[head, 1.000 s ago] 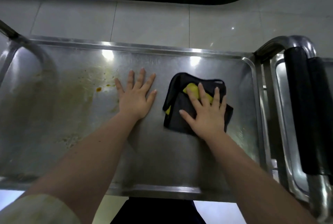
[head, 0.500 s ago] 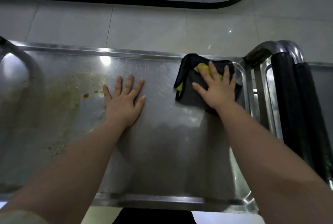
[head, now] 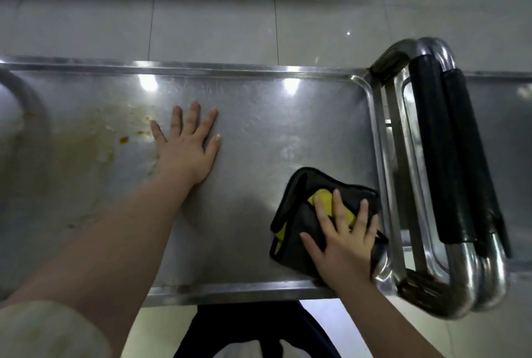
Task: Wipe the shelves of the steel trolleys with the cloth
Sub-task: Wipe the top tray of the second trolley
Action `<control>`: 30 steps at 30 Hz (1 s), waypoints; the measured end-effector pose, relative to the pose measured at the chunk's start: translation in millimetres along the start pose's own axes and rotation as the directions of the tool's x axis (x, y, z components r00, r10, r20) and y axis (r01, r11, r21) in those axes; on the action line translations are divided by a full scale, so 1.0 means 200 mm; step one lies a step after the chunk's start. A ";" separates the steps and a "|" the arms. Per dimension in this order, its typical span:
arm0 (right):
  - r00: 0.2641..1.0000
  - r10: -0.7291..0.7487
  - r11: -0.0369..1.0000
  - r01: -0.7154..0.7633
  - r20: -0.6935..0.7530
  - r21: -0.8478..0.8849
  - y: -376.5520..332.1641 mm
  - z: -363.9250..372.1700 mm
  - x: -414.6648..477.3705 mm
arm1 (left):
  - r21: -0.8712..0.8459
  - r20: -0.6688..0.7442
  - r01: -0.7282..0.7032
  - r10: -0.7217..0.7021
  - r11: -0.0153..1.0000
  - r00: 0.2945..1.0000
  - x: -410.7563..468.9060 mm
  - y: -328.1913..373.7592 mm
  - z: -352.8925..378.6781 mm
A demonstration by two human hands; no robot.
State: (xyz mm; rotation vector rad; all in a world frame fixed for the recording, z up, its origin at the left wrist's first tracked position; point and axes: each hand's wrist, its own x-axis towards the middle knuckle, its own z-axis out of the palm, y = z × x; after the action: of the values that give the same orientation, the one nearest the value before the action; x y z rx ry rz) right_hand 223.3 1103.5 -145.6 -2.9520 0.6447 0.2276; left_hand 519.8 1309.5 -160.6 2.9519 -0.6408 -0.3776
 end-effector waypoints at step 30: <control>0.922 -0.387 0.919 0.385 0.002 0.083 -0.78 0.05 -0.01 | -0.021 0.042 -0.024 0.025 0.999 0.999 0.00 -0.03 -0.01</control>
State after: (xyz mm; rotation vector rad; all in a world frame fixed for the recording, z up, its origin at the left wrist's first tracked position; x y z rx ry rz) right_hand 285.3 1247.1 -143.1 -2.9139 0.0554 0.1843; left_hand 524.0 1315.6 -158.9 2.9205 -0.6734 -0.4426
